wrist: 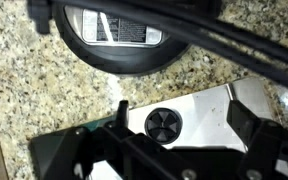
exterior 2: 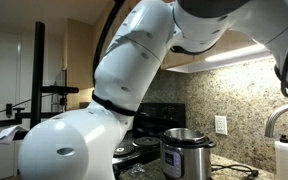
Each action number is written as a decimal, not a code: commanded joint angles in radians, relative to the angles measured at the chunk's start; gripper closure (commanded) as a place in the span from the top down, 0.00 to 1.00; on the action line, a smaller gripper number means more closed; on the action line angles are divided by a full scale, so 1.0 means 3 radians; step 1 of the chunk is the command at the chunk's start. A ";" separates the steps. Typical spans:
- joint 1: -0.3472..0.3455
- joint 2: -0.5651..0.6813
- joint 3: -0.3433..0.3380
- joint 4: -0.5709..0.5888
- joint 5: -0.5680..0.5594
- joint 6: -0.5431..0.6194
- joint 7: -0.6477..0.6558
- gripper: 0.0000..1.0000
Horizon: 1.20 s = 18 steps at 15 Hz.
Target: Remove the lid from the rice cooker and put it on the right side of the counter
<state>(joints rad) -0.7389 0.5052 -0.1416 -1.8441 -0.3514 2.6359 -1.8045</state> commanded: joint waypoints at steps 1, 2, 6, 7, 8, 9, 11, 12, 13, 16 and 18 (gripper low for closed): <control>0.0102 -0.0019 -0.0098 -0.0038 0.0091 0.0014 -0.0070 1.00; 0.0106 -0.0038 -0.0099 -0.0061 0.0091 0.0015 -0.0075 1.00; 0.0382 -0.0177 -0.0245 -0.0250 -0.0336 0.0082 -0.0190 1.00; 0.0501 -0.0227 -0.0318 -0.0315 -0.0482 0.0086 -0.0153 1.00; 0.0642 -0.0288 -0.0408 -0.0391 -0.0644 0.0072 -0.0112 1.00; 0.0753 -0.0342 -0.0473 -0.0472 -0.0775 0.0078 -0.0137 1.00; 0.0937 -0.0439 -0.0581 -0.0625 -0.1019 0.0102 -0.0219 1.00; 0.0975 -0.0515 -0.0598 -0.0731 -0.1144 0.0135 -0.0268 1.00; 0.1014 -0.0574 -0.0612 -0.0845 -0.1279 0.0193 -0.0283 1.00; 0.1102 -0.0694 -0.0673 -0.1200 -0.1808 0.0464 -0.0197 1.00; 0.1144 -0.0750 -0.0709 -0.1391 -0.2223 0.0672 -0.0131 1.00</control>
<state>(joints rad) -0.4154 0.3459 -0.3250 -2.1457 -0.8769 2.7427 -1.8399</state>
